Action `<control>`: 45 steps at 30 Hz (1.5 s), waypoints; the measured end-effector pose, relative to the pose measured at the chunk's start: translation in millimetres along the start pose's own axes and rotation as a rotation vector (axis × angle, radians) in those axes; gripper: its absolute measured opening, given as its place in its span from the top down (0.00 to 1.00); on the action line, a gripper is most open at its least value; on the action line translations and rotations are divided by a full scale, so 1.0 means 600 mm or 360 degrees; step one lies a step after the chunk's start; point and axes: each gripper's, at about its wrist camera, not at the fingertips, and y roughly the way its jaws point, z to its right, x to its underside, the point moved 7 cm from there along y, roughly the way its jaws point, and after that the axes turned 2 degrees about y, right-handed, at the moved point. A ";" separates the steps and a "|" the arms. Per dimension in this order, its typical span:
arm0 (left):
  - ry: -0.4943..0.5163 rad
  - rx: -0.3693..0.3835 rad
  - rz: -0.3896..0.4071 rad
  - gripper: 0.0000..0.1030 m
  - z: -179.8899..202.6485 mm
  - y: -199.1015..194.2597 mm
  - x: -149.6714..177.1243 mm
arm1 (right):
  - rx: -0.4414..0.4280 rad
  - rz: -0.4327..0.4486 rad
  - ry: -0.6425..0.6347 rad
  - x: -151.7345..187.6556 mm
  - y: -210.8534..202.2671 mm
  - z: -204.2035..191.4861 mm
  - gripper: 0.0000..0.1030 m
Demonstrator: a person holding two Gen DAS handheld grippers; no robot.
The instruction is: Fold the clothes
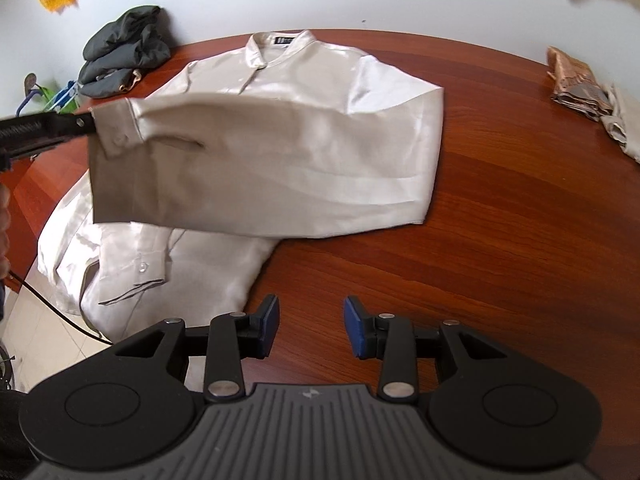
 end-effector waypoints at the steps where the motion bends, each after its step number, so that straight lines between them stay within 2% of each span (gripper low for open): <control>1: -0.0013 0.0002 0.0005 0.97 -0.007 -0.006 -0.001 | -0.0003 -0.0007 -0.0005 -0.001 0.005 -0.011 0.60; 5: -0.0062 0.0013 0.0008 0.97 -0.052 -0.039 -0.008 | -0.0008 -0.0036 -0.0003 0.001 0.024 -0.058 0.60; 14: -0.0164 -0.0071 -0.0065 0.97 -0.180 -0.084 0.005 | 0.0020 -0.0097 0.0018 0.011 0.063 -0.153 0.60; 21: -0.0210 -0.0116 -0.0204 0.97 -0.268 -0.079 0.038 | 0.0066 -0.0125 0.0026 0.018 0.081 -0.202 0.60; 32: -0.0183 -0.0115 -0.0247 0.97 -0.320 -0.055 0.046 | 0.0156 -0.0118 0.0065 0.031 0.086 -0.232 0.60; 38: -0.0149 -0.0068 -0.0272 0.97 -0.339 -0.055 0.047 | 0.0212 -0.0091 0.0130 0.043 0.085 -0.239 0.59; 45: -0.0066 -0.0051 -0.0237 0.95 -0.345 -0.058 0.023 | 0.0255 -0.0059 0.0193 0.053 0.084 -0.243 0.58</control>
